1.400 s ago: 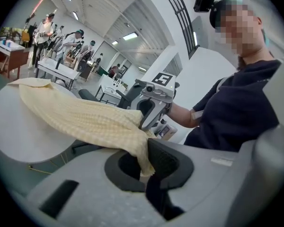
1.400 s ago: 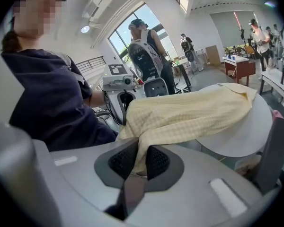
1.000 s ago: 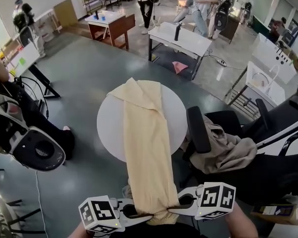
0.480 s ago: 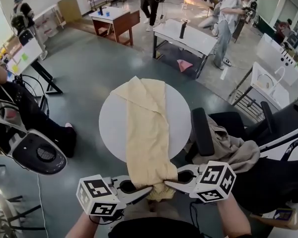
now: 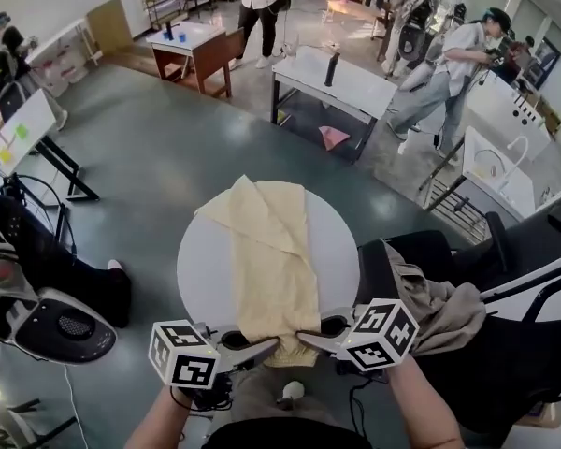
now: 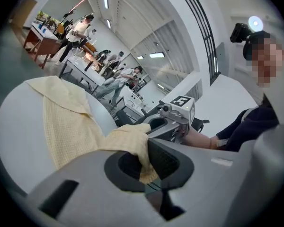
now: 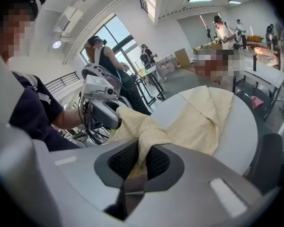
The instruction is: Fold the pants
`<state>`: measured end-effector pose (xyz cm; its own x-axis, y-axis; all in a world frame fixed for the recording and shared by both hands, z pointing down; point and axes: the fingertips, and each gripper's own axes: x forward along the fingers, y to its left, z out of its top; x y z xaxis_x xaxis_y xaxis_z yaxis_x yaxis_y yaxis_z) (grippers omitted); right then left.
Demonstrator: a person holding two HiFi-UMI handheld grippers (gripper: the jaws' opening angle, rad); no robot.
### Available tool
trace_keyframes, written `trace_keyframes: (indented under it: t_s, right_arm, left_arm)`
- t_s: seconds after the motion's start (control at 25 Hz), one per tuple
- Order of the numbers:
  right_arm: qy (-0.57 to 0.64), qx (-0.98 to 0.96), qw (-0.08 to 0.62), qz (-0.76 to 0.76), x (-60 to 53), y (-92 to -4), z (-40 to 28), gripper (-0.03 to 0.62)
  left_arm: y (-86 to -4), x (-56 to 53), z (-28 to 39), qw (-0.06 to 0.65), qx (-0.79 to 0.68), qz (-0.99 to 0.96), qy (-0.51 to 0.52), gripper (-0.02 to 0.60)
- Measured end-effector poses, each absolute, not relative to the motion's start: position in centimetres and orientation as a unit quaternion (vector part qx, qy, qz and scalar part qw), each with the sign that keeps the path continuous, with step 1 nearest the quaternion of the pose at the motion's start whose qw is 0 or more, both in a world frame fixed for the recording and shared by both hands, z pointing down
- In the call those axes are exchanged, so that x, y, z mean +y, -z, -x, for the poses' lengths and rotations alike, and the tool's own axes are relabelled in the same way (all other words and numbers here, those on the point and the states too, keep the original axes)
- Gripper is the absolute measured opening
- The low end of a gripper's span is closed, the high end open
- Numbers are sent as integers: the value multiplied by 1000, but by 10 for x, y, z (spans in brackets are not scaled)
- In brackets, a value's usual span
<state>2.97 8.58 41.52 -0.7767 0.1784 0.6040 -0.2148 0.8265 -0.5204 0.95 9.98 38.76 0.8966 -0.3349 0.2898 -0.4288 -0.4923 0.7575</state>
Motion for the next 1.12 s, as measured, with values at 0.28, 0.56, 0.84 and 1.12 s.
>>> trace_keyframes:
  t_s: [0.28, 0.56, 0.84, 1.12]
  right_arm:
    - [-371, -859, 352, -33, 24, -484, -2, 28]
    - [-427, -830, 353, -60, -5, -523, 1, 34]
    - [-428, -831, 341, -101, -27, -530, 2, 78]
    - [-456, -828, 305, -119, -39, -524, 2, 153]
  left_arm:
    - [-457, 37, 23, 530, -201, -822, -52, 21]
    - [-495, 4, 28, 574, -186, -795, -61, 21]
    - [-509, -17, 39, 570, -214, -791, -67, 45]
    - [-500, -35, 47, 588, -235, -774, -23, 151]
